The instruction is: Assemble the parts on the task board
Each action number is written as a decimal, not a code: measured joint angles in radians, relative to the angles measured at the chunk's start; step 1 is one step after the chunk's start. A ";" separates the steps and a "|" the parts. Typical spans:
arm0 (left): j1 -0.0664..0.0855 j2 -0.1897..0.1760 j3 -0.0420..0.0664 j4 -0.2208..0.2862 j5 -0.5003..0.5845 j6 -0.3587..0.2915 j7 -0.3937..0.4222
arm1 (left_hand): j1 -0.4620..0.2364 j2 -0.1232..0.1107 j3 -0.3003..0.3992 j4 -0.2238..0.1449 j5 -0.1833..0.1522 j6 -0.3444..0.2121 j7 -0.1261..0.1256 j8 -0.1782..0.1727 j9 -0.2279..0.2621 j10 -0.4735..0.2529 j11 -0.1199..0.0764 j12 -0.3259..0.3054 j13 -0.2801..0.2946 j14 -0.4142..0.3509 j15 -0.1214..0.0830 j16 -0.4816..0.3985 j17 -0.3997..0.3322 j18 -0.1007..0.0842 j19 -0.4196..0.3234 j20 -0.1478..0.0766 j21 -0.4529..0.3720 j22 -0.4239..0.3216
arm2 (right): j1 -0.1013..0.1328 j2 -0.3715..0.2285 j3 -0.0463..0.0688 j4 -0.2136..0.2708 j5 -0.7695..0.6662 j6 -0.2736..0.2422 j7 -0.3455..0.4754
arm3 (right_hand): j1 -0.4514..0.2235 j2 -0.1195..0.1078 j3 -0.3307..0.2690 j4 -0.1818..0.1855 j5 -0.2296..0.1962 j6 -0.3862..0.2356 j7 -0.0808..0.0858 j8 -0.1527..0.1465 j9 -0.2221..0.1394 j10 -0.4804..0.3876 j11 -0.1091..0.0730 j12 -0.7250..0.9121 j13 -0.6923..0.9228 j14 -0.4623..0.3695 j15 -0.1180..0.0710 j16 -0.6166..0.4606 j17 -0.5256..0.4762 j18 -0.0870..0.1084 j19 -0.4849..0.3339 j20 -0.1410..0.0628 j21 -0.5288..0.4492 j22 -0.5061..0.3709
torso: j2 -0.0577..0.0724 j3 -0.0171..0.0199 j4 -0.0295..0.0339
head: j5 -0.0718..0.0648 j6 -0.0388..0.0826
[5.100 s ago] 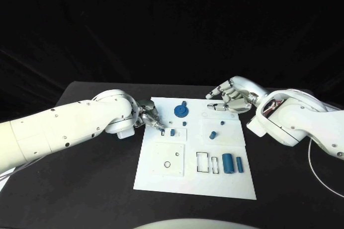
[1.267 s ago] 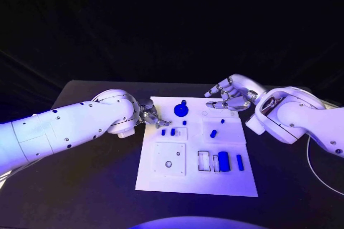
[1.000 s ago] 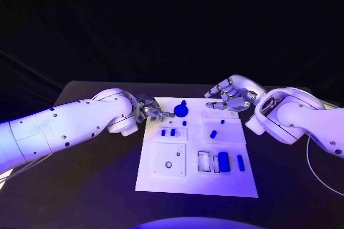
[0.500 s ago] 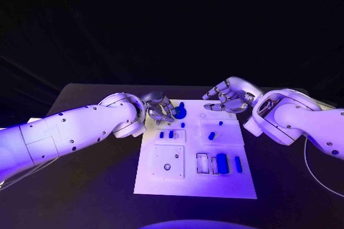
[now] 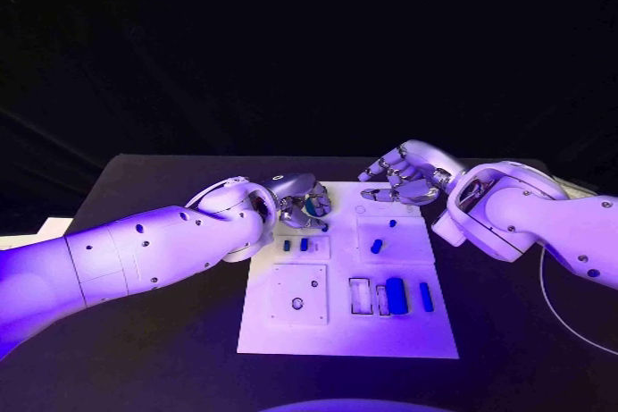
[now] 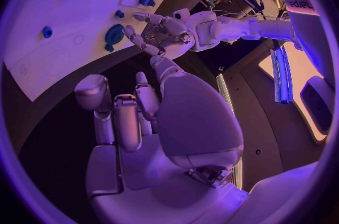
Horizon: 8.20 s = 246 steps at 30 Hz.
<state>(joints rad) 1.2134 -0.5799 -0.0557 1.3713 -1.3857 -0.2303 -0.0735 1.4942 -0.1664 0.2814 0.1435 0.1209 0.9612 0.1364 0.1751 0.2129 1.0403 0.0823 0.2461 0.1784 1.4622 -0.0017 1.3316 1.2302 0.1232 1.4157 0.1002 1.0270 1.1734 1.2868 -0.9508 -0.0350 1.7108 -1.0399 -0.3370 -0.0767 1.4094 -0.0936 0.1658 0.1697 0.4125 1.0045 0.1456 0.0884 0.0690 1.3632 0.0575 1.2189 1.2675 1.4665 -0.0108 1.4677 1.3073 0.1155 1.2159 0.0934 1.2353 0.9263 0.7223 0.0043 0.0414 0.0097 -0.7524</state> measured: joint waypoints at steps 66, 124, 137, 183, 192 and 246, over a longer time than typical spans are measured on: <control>-0.015 0.063 0.020 -0.060 -0.120 0.102 -0.106 | -0.004 0.020 0.179 -0.097 -0.010 0.181 -0.012 -0.045 -0.052 0.211 -0.031 -0.088 -0.062 0.004 -0.025 0.010 -0.074 -0.042 0.049 -0.025 0.223 0.135 | 0.000 0.009 0.000 -0.001 0.001 0.003 0.002 | 0.000 0.000 0.003 0.003 0.000 0.000 0.000 0.000 0.000 0.000 0.000 0.000 0.001 0.000 0.000 0.000 0.000 0.000 0.000 0.000 0.000 0.000 | -0.002 0.0005 0.0019 | -0.012 0.000; -0.019 -0.060 0.049 0.005 0.024 0.118 -0.126 | -0.033 0.009 0.194 -0.105 -0.010 0.180 -0.012 -0.064 -0.065 0.212 -0.029 -0.120 -0.063 0.003 -0.025 0.010 -0.086 -0.039 0.049 -0.025 0.227 0.134 | -0.002 0.014 0.000 -0.007 0.002 0.008 0.004 | 0.000 0.000 0.003 0.003 0.000 0.000 0.000 0.000 0.000 0.000 0.000 0.000 0.001 0.000 0.000 0.000 0.000 0.000 0.000 0.000 0.000 0.000 | -0.002 0.0011 0.0018 | -0.009 -0.009; -0.020 -0.053 0.047 -0.001 0.008 0.132 -0.128 | -0.037 0.014 0.198 -0.109 -0.010 0.180 -0.012 -0.065 -0.065 0.216 -0.025 -0.120 -0.063 0.003 -0.025 0.010 -0.085 -0.039 0.049 -0.025 0.227 0.134 | -0.002 0.014 0.000 -0.007 0.002 0.008 0.004 | 0.000 0.000 0.003 0.003 0.000 0.000 0.000 0.000 0.000 0.000 0.000 0.000 0.002 0.000 0.000 0.000 0.000 0.000 0.000 0.000 0.000 0.000 | -0.002 0.0011 0.0018 | -0.008 -0.011; -0.020 -0.175 0.057 0.061 0.170 0.090 -0.080 | -0.069 -0.019 0.286 -0.151 -0.005 0.097 0.033 -0.092 -0.122 0.151 0.017 -0.180 -0.089 -0.014 0.009 -0.052 -0.213 -0.038 0.012 0.003 0.078 0.102 | -0.002 -0.030 0.000 -0.096 -0.199 0.072 -0.036 | 0.055 -0.058 0.162 -0.043 -0.124 0.068 -0.007 0.008 0.003 -0.297 0.010 -0.934 -0.828 -0.001 -0.006 -0.164 -0.083 0.031 -0.084 0.002 -0.125 -0.167 | -0.004 0.0010 0.0017 | -0.011 -0.007; -0.020 -0.234 0.046 0.129 0.775 -0.022 0.174 | -0.104 0.007 0.268 -0.135 -0.005 0.109 0.031 -0.088 -0.133 0.160 0.009 -0.149 -0.086 -0.118 0.008 -0.194 -0.435 0.002 -0.098 0.007 -0.173 -0.046 | -0.023 -0.023 0.000 -0.099 -0.499 0.160 -0.099 | 0.051 -0.071 0.198 -0.056 -0.195 0.103 -0.017 0.002 0.003 -0.274 0.015 -1.059 -1.021 -0.001 0.002 -0.172 -0.089 0.031 -0.093 -0.003 -0.131 -0.171 | -0.002 0.0002 0.0017 | -0.032 0.001; -0.026 -0.292 0.040 0.194 1.414 -0.048 0.436 | -0.108 0.011 0.233 -0.145 -0.002 0.116 0.031 -0.080 -0.136 0.167 0.009 -0.133 -0.080 -0.138 0.009 -0.213 -0.480 0.017 -0.119 0.007 -0.241 -0.090 | -0.085 0.081 0.000 -0.163 -0.737 0.285 -0.142 | 0.068 -0.040 0.280 -0.101 -0.285 0.186 -0.028 -0.004 0.017 -0.159 0.001 -1.088 -1.170 -0.002 0.002 -0.166 -0.070 0.032 -0.069 -0.013 -0.098 -0.109 | -0.002 0.0009 0.0024 | -0.037 -0.009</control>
<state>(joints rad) 1.1877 -0.8716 -0.0161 1.5654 0.0279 -0.2784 0.3627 1.3865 -0.1555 0.5147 -0.0018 0.1191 1.0769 0.1673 0.0947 0.0767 1.2077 0.0910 0.1131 0.0983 1.3243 0.0074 1.1182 0.7505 0.1400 1.2970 0.1074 0.7859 1.0839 1.2015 -0.8699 -0.0345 1.5480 -1.7764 -0.0518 -0.2185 1.4770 -0.1340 0.4460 0.0691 0.1274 1.1901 0.1175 0.0848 0.0863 1.2044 0.0589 0.1308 0.0972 1.4647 -0.0089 1.3014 1.2376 0.1471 1.1469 0.0805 1.1370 0.8175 0.7207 0.0052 0.0438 -0.0269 -0.7615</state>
